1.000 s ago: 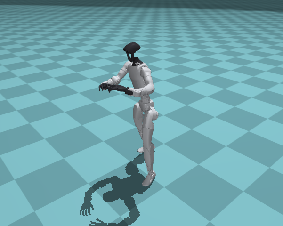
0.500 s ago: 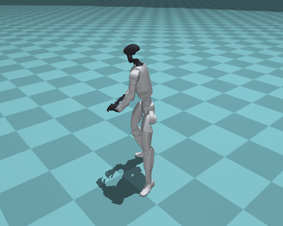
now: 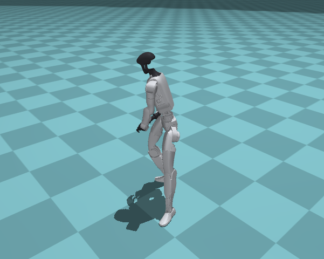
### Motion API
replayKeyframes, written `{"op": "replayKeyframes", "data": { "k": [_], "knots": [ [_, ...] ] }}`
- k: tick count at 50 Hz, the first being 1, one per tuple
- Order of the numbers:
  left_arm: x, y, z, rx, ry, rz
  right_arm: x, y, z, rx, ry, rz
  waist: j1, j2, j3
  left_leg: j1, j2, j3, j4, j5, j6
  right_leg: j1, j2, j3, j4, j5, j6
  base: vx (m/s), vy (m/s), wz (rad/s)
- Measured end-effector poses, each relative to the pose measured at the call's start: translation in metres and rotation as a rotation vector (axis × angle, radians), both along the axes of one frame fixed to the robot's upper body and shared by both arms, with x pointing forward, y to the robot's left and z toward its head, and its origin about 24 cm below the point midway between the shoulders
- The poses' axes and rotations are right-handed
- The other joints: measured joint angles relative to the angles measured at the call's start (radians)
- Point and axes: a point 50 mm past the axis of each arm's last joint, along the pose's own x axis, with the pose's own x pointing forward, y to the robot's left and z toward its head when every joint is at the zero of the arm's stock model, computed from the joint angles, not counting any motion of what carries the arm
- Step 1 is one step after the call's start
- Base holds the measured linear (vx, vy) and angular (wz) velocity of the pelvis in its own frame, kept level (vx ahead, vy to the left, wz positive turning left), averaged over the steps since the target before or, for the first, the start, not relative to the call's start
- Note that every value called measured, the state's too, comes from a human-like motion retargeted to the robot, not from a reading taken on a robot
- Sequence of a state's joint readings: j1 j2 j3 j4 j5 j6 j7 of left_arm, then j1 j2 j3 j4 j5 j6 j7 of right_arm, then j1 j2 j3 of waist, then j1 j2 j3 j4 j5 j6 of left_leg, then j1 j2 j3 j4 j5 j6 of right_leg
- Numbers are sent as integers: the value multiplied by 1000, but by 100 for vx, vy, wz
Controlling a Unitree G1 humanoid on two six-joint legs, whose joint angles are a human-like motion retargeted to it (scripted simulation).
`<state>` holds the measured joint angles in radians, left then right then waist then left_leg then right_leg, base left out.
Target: Kungfu
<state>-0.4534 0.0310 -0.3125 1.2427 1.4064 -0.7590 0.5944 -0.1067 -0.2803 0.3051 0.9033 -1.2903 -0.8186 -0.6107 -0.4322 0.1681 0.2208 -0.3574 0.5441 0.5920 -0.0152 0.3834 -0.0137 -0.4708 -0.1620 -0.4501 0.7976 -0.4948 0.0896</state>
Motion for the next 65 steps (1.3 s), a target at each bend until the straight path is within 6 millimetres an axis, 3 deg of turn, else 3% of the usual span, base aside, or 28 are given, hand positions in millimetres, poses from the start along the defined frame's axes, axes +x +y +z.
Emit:
{"op": "replayKeyframes", "data": {
  "k": [10, 15, 21, 26, 29, 33, 37, 40, 42, 44, 47, 50, 55, 60, 65],
  "knots": [
    [13, 20, 18, -72, -4, -25, -12, -1, 1, 101, 168, -99, 35, -7, -4, 21, -31, 2, 1, -12, -34, 71, -17, 4, -96, 69, 29, 16, 19, 15],
    [32, 44, 40, -152, -79, 82, -28, -23, 12, 243, 284, -236, 55, -31, -2, 25, -65, -1, 6, -41, -43, 125, -37, 8, -184, 134, 54, 22, 26, 29],
    [59, 75, 92, -299, -262, 172, -60, -85, 35, 572, 553, -511, 77, -65, -6, -16, -124, -50, 66, -105, -20, 217, -74, 6, -336, 241, 94, 25, 32, 50],
    [73, 84, 168, -509, -542, 153, -80, -114, 26, 982, 754, -793, 95, -72, -30, -94, -196, -139, 181, -192, 0, 324, -120, -30, -483, 344, 133, 34, 47, 94],
    [69, 84, 227, -704, -721, 110, -67, -103, 8, 1174, 850, -860, 116, -60, -55, -160, -236, -200, 297, -265, -4, 397, -149, -74, -565, 401, 150, 40, 46, 107],
    [47, 92, 299, -885, -857, 8, -26, -67, -24, 1319, 1018, -875, 195, -40, -106, -212, -280, -236, 444, -384, -13, 470, -190, -127, -645, 465, 160, 52, 59, 39],
    [18, 108, 344, -939, -978, -53, 11, -22, -48, 1304, 1347, -846, 268, -9, -156, -230, -298, -212, 567, -498, -19, 526, -226, -178, -707, 526, 169, 43, 57, 0],
    [2, 115, 360, -938, -1092, -57, 19, -3, -49, 1203, 1569, -951, 326, 2, -176, -242, -316, -206, 634, -560, -26, 543, -251, -193, -732, 560, 154, 32, 43, -8],
    [-5, 116, 366, -923, -1154, -62, 28, -1, -45, 1265, 1517, -1104, 367, -7, -194, -248, -323, -197, 666, -588, -32, 548, -267, -203, -738, 581, 141, 35, 29, 2],
    [-11, 118, 369, -901, -1203, -53, 44, 12, -37, 1358, 1456, -1107, 399, -13, -208, -252, -319, -193, 691, -610, -41, 549, -272, -205, -740, 602, 118, 26, 10, -7],
    [-21, 124, 369, -896, -1281, -20, 56, 46, -25, 1388, 1501, -907, 418, -5, -206, -252, -301, -194, 721, -633, -53, 548, -267, -206, -736, 629, 76, 19, 12, -21],
    [-27, 132, 370, -903, -1350, 18, 53, 68, -20, 1270, 1614, -703, 408, -4, -205, -262, -291, -204, 747, -649, -50, 537, -264, -190, -723, 644, 58, 10, 6, -17],
    [-27, 135, 371, -872, -1371, 50, 51, 71, -23, 1075, 1572, -661, 394, -20, -200, -280, -287, -221, 770, -660, -46, 522, -261, -158, -711, 630, 74, 2, -3, -9],
    [-23, 143, 361, -877, -1358, 116, 63, 72, -15, 1011, 1471, -563, 380, -35, -193, -283, -263, -216, 765, -644, -33, 505, -250, -152, -704, 600, 88, -9, -13, -18],
    [-15, 164, 328, -881, -1275, 311, 106, 82, 28, 1004, 1266, -336, 365, -30, -183, -253, -205, -194, 713, -597, -28, 461, -224, -139, -679, 563, 38, -21, -20, -56]
  ]
}}
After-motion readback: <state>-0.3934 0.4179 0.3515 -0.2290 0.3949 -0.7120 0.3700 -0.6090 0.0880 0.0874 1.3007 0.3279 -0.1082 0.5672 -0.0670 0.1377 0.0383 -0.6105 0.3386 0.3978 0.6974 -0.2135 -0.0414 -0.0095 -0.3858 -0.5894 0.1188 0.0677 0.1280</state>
